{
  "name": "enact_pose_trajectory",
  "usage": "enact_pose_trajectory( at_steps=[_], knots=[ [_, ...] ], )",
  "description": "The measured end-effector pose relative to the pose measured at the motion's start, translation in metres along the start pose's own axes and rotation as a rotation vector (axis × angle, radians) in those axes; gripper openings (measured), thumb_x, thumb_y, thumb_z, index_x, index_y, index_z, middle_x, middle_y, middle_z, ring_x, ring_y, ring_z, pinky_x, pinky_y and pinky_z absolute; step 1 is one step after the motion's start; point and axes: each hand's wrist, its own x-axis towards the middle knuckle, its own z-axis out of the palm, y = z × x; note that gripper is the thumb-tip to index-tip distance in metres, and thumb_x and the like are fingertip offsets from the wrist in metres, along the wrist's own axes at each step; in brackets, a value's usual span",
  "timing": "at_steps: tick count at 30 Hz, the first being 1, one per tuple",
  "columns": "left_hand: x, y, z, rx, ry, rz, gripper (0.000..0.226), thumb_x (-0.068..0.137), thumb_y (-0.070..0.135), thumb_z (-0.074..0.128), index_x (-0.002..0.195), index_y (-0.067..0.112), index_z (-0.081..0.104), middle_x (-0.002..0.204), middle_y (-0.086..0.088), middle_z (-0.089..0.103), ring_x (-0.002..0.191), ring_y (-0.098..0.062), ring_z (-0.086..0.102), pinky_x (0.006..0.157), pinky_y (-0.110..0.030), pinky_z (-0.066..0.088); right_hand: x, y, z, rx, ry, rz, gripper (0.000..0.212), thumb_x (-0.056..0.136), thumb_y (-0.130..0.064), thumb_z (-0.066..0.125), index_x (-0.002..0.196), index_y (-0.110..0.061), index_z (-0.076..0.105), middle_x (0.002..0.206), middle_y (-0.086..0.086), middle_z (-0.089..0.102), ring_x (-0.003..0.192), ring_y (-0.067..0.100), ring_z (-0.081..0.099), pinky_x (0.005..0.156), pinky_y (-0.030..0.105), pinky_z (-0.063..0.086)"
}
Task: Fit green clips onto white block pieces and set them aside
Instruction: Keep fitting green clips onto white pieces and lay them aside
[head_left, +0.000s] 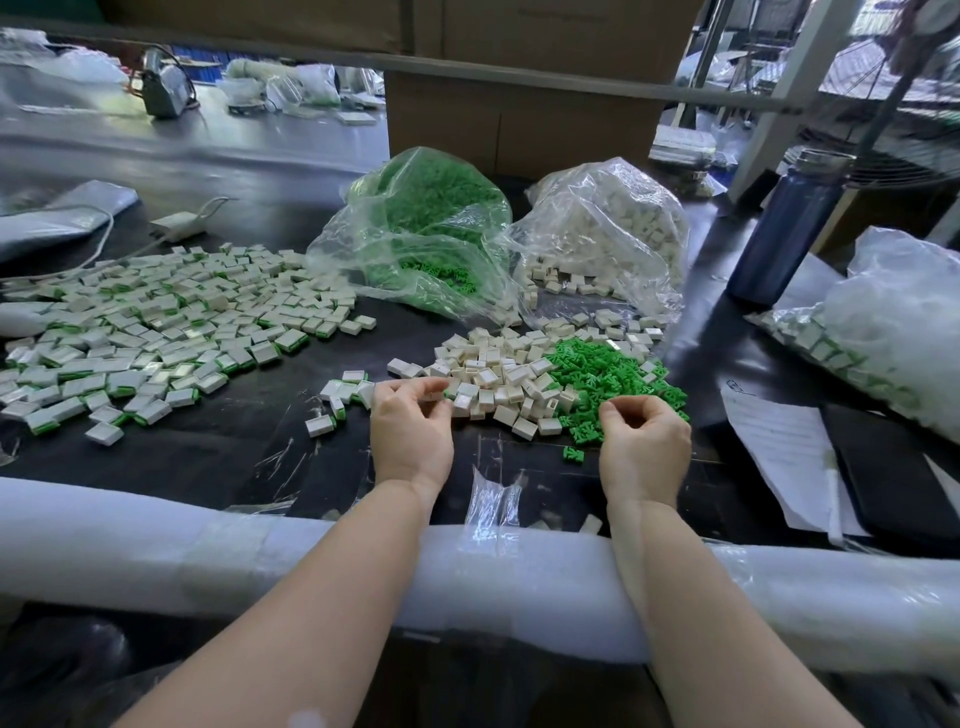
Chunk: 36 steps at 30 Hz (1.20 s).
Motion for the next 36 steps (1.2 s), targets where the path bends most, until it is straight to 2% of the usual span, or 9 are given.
enact_pose_trajectory(
  at_steps=[1, 4, 7, 11, 17, 20, 26, 30, 36],
  knots=[
    [0.000, 0.000, -0.001, 0.015, 0.013, -0.007, 0.019, 0.086, 0.004, 0.061, 0.104, 0.006, 0.067, 0.115, -0.009, 0.046, 0.080, -0.010, 0.055, 0.078, -0.003, 0.035, 0.000, -0.001, 0.000, -0.036, -0.013, 0.008, 0.011, 0.084, -0.015, 0.063, 0.076, -0.022, 0.061, 0.090, 0.004, 0.065, 0.089, 0.023, 0.058, 0.092, 0.046, 0.042],
    [0.000, 0.001, -0.001, 0.065, 0.043, -0.030, 0.022, 0.087, 0.006, 0.061, 0.108, 0.001, 0.064, 0.114, -0.008, 0.038, 0.076, -0.007, 0.050, 0.074, 0.005, 0.029, -0.002, -0.002, 0.001, -0.199, -0.098, 0.024, 0.017, 0.079, -0.008, 0.057, 0.079, -0.025, 0.062, 0.098, 0.003, 0.064, 0.101, 0.025, 0.054, 0.090, 0.037, 0.032],
    [0.001, 0.000, -0.002, 0.146, 0.063, -0.092, 0.027, 0.088, 0.007, 0.057, 0.114, -0.001, 0.061, 0.125, -0.013, 0.036, 0.106, -0.026, 0.049, 0.087, -0.009, 0.028, -0.004, -0.005, 0.002, -0.322, -0.186, 0.029, 0.022, 0.074, -0.006, 0.053, 0.075, -0.025, 0.064, 0.098, 0.000, 0.062, 0.109, 0.024, 0.046, 0.085, 0.035, 0.025],
    [0.000, 0.001, -0.002, 0.257, 0.053, -0.137, 0.032, 0.089, 0.006, 0.054, 0.120, -0.004, 0.056, 0.132, -0.016, 0.030, 0.123, -0.029, 0.033, 0.098, -0.017, 0.023, -0.005, -0.004, 0.004, -0.459, -0.230, 0.019, 0.019, 0.076, -0.013, 0.054, 0.079, -0.025, 0.068, 0.105, -0.001, 0.059, 0.114, 0.021, 0.039, 0.092, 0.037, 0.025],
    [-0.005, 0.003, 0.001, 0.440, 0.003, -0.081, 0.031, 0.088, 0.013, 0.056, 0.119, 0.015, 0.059, 0.129, -0.008, 0.031, 0.121, -0.028, 0.026, 0.101, -0.035, 0.027, -0.006, -0.004, 0.006, -0.535, -0.263, -0.011, 0.018, 0.075, -0.021, 0.056, 0.085, -0.025, 0.071, 0.108, -0.003, 0.059, 0.117, 0.021, 0.039, 0.093, 0.037, 0.024],
    [-0.007, 0.002, 0.001, 0.457, -0.018, 0.017, 0.029, 0.088, 0.016, 0.057, 0.116, 0.024, 0.061, 0.125, -0.004, 0.035, 0.119, -0.025, 0.028, 0.098, -0.036, 0.026, -0.007, -0.003, 0.006, -0.536, -0.268, -0.036, 0.018, 0.075, -0.021, 0.056, 0.084, -0.026, 0.070, 0.106, -0.004, 0.059, 0.110, 0.020, 0.042, 0.092, 0.036, 0.025],
    [-0.006, 0.000, 0.005, 0.594, -0.205, 0.131, 0.035, 0.092, 0.031, 0.052, 0.127, 0.036, 0.052, 0.123, 0.005, 0.045, 0.115, -0.021, 0.032, 0.096, -0.035, 0.026, -0.009, -0.005, 0.005, -0.536, -0.329, -0.082, 0.017, 0.075, -0.021, 0.055, 0.082, -0.028, 0.069, 0.103, -0.005, 0.058, 0.106, 0.019, 0.043, 0.088, 0.035, 0.024],
    [-0.007, 0.000, 0.005, 0.560, -0.163, 0.150, 0.023, 0.090, 0.034, 0.055, 0.113, 0.033, 0.059, 0.112, 0.003, 0.055, 0.108, -0.021, 0.042, 0.090, -0.035, 0.029, -0.011, -0.006, 0.006, -0.561, -0.352, -0.151, 0.008, 0.079, -0.026, 0.058, 0.075, -0.031, 0.062, 0.095, -0.008, 0.051, 0.104, 0.018, 0.044, 0.082, 0.033, 0.019],
    [-0.008, 0.000, 0.004, 0.480, -0.122, 0.133, 0.008, 0.088, 0.018, 0.061, 0.094, 0.022, 0.063, 0.103, 0.001, 0.060, 0.102, -0.021, 0.051, 0.091, -0.034, 0.034, -0.013, -0.006, 0.004, -0.461, -0.379, -0.260, 0.010, 0.084, -0.029, 0.064, 0.077, -0.028, 0.057, 0.087, -0.009, 0.056, 0.098, 0.017, 0.051, 0.080, 0.029, 0.019]
  ],
)
